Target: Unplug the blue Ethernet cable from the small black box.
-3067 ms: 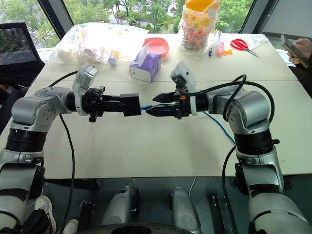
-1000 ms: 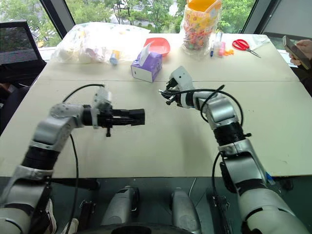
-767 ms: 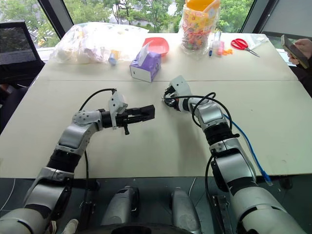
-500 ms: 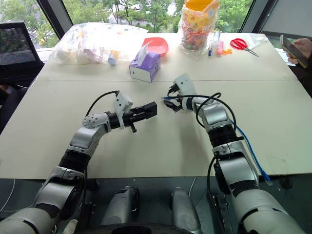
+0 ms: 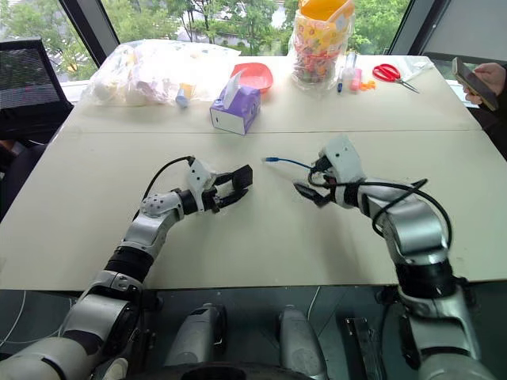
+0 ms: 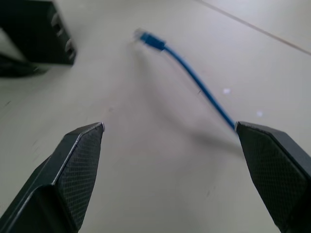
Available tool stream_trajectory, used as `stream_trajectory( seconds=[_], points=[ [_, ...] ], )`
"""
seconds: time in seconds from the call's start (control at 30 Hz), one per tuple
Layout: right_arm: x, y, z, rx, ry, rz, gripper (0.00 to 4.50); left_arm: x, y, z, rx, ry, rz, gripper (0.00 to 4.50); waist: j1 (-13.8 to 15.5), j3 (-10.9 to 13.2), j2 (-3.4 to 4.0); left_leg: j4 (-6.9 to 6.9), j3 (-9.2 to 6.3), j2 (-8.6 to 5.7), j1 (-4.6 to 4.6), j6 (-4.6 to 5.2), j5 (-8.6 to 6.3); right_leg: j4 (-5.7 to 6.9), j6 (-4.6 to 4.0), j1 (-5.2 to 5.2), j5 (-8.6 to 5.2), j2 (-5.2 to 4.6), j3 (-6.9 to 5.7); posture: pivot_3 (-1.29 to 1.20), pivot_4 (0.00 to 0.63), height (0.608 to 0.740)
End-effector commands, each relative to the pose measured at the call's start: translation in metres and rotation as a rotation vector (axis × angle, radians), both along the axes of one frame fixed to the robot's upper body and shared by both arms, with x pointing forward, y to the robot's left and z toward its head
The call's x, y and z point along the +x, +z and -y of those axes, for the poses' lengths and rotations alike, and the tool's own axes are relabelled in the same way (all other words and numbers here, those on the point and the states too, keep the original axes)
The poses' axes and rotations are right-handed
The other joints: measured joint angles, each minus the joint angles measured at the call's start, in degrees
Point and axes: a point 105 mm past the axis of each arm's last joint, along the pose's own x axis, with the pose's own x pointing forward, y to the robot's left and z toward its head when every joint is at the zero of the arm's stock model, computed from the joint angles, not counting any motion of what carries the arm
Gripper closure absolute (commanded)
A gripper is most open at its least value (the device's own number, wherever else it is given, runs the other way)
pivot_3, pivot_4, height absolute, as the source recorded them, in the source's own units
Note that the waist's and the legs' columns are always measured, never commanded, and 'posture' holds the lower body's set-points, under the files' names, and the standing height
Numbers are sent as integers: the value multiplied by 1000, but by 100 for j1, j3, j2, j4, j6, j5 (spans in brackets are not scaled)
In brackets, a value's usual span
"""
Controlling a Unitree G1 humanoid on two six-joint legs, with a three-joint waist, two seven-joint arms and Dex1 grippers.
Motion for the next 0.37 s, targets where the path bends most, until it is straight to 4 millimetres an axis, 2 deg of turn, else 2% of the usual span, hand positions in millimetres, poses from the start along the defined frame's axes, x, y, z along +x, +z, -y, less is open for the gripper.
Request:
stream_trajectory(
  seconds=[0.03, 0.13, 0.27, 0.37],
  points=[
    [-14, 15, -7, 7, 72, 29, 0, 0, 14, -16, -27, 15, 11, 24, -5, 0, 0, -1, 0, 1, 1, 0, 0, 0, 0, 0, 0, 1, 0, 0, 150, 735],
    [-23, 18, -6, 8, 110, 18, 0, -9, 44, -22, -91, -23, -2, 24, 20, 2, -2, -1, -5, 2, -5, 0, 0, 0, 0, -4, 0, 3, -1, 0, 150, 735],
    [-28, 20, -8, 20, 144, 10, 0, -22, 73, -28, -113, -70, -10, 24, 51, 3, -4, 2, -5, -1, -8, 0, 0, -3, -1, -1, -1, -4, -3, 0, 150, 735],
    [-33, 25, -10, 35, 170, 10, 0, -32, 86, -32, -123, -92, -28, 24, 48, 3, -4, 3, -3, -3, -6, 0, 0, -5, -1, 2, -1, -6, -3, 0, 150, 735]
  ],
)
